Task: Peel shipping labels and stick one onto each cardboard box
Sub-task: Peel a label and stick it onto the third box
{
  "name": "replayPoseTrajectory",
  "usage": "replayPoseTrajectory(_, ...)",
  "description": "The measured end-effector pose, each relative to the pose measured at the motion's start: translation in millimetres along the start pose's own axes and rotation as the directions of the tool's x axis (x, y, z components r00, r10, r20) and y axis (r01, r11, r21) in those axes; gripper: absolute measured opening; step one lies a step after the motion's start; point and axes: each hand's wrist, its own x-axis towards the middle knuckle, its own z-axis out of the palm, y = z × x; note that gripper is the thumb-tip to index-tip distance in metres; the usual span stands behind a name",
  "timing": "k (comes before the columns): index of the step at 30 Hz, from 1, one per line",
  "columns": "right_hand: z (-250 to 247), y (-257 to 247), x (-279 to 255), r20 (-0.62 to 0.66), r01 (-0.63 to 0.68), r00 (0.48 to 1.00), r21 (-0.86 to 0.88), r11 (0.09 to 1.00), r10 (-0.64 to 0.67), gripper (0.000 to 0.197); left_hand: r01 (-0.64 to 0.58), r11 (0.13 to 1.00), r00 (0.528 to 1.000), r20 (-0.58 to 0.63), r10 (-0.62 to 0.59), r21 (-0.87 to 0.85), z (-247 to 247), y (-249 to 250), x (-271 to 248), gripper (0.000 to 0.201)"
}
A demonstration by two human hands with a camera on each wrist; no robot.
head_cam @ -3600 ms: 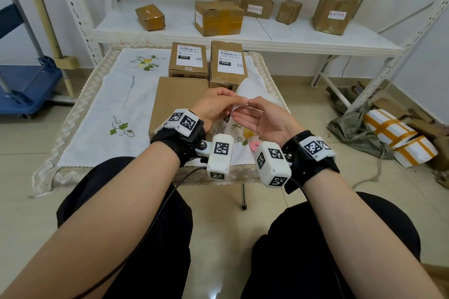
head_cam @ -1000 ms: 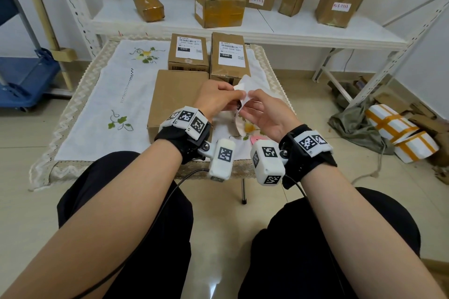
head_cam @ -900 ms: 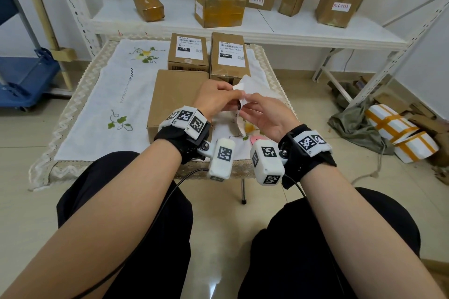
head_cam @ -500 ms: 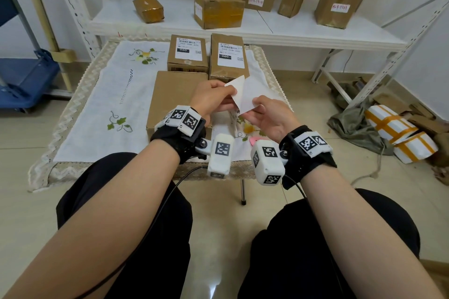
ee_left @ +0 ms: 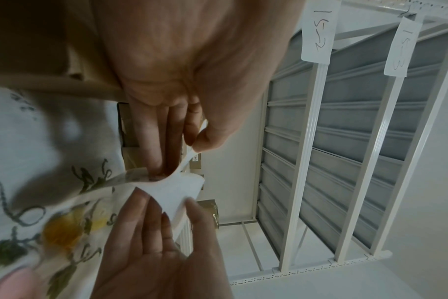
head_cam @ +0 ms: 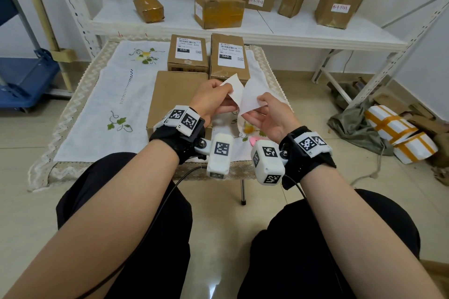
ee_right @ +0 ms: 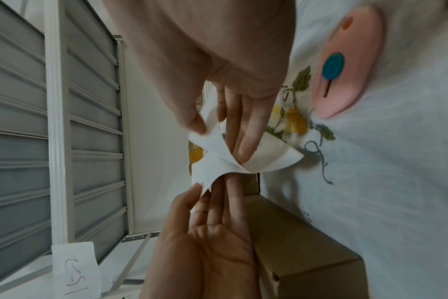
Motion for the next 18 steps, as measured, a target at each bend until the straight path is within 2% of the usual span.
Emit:
replayPoseTrajectory(3,0.6,3.6,1.9,0.021,0.018,1.0,-0.063,0.998,-0.017,0.026,-0.014,1.0,1.0,0.011,0.014,0.025,1.6,-0.9,-0.8,0.01)
replayPoseTrajectory(7,2.0,6.5,1.8,0.068,0.013,0.998,-0.104,0.994,-0.006,0.039,-0.015,0.999,1.0,0.012,0.014,0.037,1.6,-1.7,0.3,0.011)
replayPoseTrajectory(15,2.3,4.2,1.4,-0.008,-0.003,1.0,-0.114,0.994,0.002,0.017,0.005,0.999,1.0,0.021,-0.005,-0.033,0.2,2.0,-2.3,0.013)
replayPoseTrajectory(18,2.1,4.3,1.3,-0.021,-0.013,1.0,-0.11,0.994,0.01,0.028,0.026,0.998,0.999,0.029,-0.025,-0.059,-0.5,3.1,-3.1,0.014)
